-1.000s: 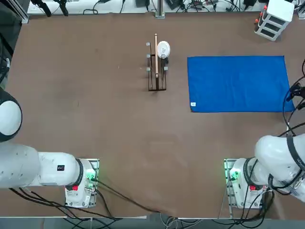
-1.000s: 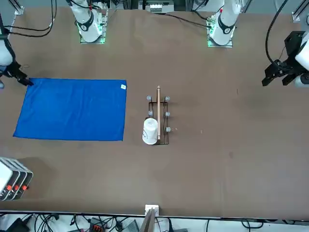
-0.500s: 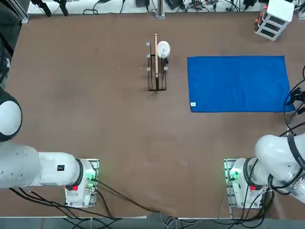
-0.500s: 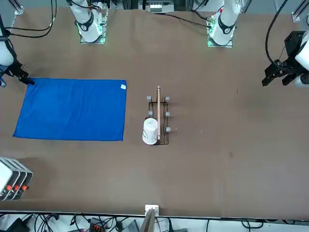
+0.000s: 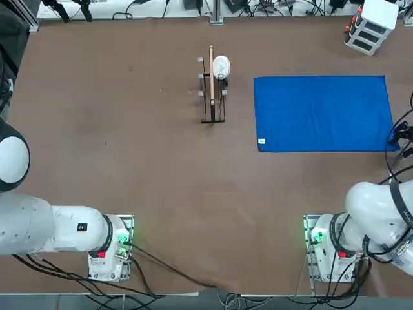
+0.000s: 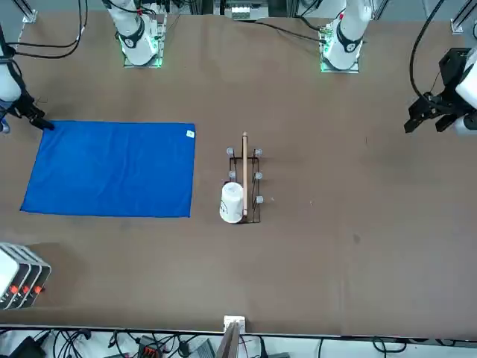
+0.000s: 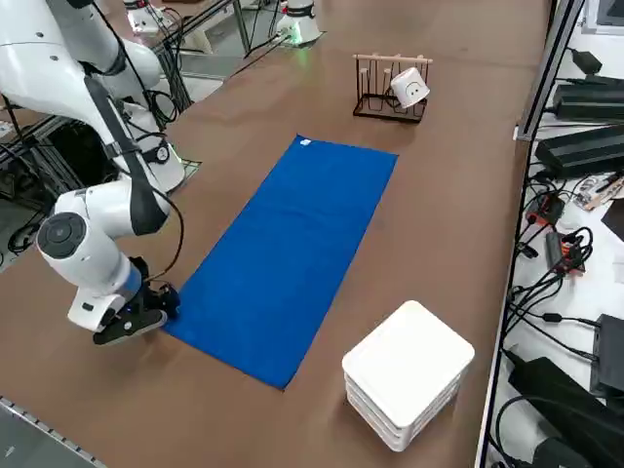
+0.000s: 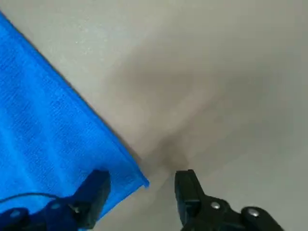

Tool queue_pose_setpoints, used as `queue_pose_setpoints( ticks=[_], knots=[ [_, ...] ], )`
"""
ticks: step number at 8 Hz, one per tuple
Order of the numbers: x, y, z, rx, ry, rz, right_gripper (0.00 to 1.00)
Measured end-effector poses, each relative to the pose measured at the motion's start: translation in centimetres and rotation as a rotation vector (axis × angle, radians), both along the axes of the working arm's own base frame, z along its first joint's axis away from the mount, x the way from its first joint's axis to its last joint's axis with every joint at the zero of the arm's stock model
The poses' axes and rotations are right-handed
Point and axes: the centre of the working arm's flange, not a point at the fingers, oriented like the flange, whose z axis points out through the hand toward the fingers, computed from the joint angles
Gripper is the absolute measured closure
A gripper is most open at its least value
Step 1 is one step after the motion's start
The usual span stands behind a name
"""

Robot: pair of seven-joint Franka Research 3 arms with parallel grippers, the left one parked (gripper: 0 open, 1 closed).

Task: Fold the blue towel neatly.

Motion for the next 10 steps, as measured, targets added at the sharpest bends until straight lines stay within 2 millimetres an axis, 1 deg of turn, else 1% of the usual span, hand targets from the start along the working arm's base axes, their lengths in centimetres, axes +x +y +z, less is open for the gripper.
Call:
queue_pose_setpoints(
  ticks=[2,4,5,6,7,8,9,10],
  knots=[
    [0.0,-0.1,0.0,-0.001,-0.001,0.000,0.22],
    [0.3,0.0,0.1,-0.002,-0.005,0.005,0.30],
    [0.5,0.0,0.2,-0.004,-0.008,0.008,0.43],
    [0.6,0.1,0.2,-0.003,-0.009,0.010,0.49],
    [0.9,0.1,0.4,-0.004,-0.012,0.014,0.68],
    [1.1,0.2,0.6,-0.004,-0.014,0.020,0.92],
    [1.2,0.2,0.6,-0.001,-0.015,0.035,0.98],
    [1.3,0.3,0.7,0.001,-0.017,0.056,0.98]
  ],
)
